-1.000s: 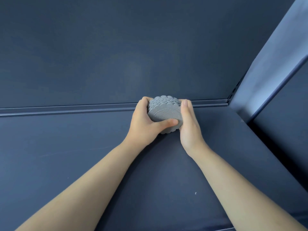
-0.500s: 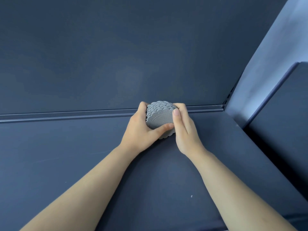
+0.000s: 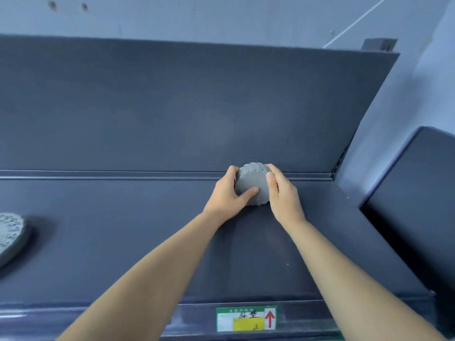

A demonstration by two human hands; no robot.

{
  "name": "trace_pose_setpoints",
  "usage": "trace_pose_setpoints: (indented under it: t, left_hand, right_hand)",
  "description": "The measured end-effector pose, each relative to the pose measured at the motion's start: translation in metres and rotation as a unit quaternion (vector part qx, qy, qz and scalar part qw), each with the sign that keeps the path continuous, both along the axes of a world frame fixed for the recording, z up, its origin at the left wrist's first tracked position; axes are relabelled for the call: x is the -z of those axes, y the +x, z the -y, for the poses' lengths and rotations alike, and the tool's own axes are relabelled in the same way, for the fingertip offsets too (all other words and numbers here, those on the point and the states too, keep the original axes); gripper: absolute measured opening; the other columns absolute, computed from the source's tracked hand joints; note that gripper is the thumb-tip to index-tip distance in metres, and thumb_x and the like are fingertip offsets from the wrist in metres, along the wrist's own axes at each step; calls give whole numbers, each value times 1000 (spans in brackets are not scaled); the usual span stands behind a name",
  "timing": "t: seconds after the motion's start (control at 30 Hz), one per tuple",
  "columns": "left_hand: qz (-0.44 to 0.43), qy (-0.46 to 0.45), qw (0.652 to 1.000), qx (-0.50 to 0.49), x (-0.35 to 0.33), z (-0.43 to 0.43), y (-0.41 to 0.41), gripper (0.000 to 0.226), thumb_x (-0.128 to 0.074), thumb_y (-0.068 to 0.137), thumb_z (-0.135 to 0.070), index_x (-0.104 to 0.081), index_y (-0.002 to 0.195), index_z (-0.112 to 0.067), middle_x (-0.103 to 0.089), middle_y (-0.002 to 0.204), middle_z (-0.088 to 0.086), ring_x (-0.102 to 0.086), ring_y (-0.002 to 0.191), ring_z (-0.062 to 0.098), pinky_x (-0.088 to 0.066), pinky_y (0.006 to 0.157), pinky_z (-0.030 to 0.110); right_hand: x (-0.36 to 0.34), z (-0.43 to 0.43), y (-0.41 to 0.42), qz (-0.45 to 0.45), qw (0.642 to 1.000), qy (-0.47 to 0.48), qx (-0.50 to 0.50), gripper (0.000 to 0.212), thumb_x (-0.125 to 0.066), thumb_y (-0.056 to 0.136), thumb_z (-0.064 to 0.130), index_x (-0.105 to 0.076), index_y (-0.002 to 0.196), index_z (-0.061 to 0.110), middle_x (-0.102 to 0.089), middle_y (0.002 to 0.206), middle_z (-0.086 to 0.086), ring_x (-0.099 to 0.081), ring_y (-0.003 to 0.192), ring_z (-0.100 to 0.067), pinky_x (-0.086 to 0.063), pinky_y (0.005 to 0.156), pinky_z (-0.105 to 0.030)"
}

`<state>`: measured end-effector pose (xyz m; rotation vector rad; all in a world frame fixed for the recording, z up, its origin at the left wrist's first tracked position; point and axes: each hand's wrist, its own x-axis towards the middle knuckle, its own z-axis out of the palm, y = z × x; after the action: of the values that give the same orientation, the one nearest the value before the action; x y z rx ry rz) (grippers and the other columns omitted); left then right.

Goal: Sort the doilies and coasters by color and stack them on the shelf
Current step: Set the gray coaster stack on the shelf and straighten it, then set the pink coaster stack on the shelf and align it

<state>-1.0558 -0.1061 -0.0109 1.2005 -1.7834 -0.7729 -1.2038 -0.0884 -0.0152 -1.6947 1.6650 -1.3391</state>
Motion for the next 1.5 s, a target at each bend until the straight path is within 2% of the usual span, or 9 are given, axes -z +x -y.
trace_pose_setpoints:
  t: [0.13, 0.2, 0.27, 0.37, 0.47, 0.63, 0.93, 1.17, 1.5]
  left_hand:
    - [19, 55, 998, 10, -14, -32, 41, 46, -76, 77, -36, -48, 108, -17, -60, 97, -9, -59, 88, 8, -49, 73, 14]
    - [-15, 119, 993, 23, -21, -51, 71, 54, -81, 73, -35, -48, 114, -24, -62, 106, -1, -64, 94, 19, -56, 78, 33]
    - [-80, 190, 978, 24, -27, -70, 98, 59, -83, 71, -28, -49, 119, -25, -60, 106, 8, -66, 82, 24, -58, 64, 34]
    - [-134, 233, 963, 0, -32, -91, 122, 52, -83, 71, -24, -58, 115, -13, -63, 99, 15, -63, 65, 25, -59, 61, 35]
    - [-102, 220, 970, -21, -27, -94, 130, 51, -83, 71, -30, -60, 114, -15, -63, 98, 6, -64, 66, 22, -58, 64, 31]
    - [275, 16, 957, -96, -7, -89, 131, 63, -61, 81, -59, -47, 133, -25, -46, 134, -5, -41, 121, 20, -29, 99, 31]
    - [331, -52, 935, -114, -18, -114, 154, 46, -40, 95, -50, -51, 129, -20, -56, 126, -4, -50, 114, 22, -38, 93, 32]
    - [456, -84, 842, -275, -44, -189, 235, 42, -74, 68, -45, -67, 94, -13, -67, 88, 2, -64, 81, 30, -50, 70, 37]
    - [495, -20, 746, -445, -60, -294, 448, 48, -76, 68, -48, -69, 99, -12, -68, 105, 7, -64, 95, 31, -52, 78, 39]
  right_hand:
    - [-19, -31, 21, -32, 998, 17, -56, 36, -39, 101, 32, -59, 126, 16, -60, 115, 12, -52, 107, -3, -34, 86, -7]
    - [-27, -47, 40, -50, 995, 33, -82, 26, -43, 99, 32, -67, 90, 24, -59, 85, 10, -52, 77, -3, -39, 69, -14]
    - [-30, -59, 63, -70, 992, 64, -87, 39, -47, 97, 34, -47, 59, 27, -44, 58, 10, -41, 55, -5, -32, 53, -15]
    - [-32, -69, 92, -86, 991, 87, -60, 50, -49, 95, 37, -27, 55, 18, -27, 49, 7, -26, 46, -9, -24, 46, -21]
    - [-28, -71, 106, -121, 985, 115, -33, 47, -47, 96, 38, -31, 58, 15, -31, 54, 4, -30, 52, -13, -24, 50, -26]
    - [-11, -79, 111, -246, 958, 145, -2, 33, -42, 97, 38, -65, 101, 15, -56, 103, -1, -54, 95, -22, -46, 77, -34]
    - [-34, -109, 121, -291, 952, 94, -21, 43, -32, 100, 36, -45, 137, 17, -46, 141, 1, -40, 128, -21, -35, 103, -34]
    - [-51, -132, 202, -303, 937, -28, -172, 49, -50, 94, 36, -42, 140, 21, -33, 150, -2, -43, 128, -23, -34, 104, -33]
    - [-88, -187, 431, -346, 879, -97, -315, 76, -48, 90, 52, -7, 150, 30, -18, 155, -3, -31, 136, -24, -31, 108, -37]
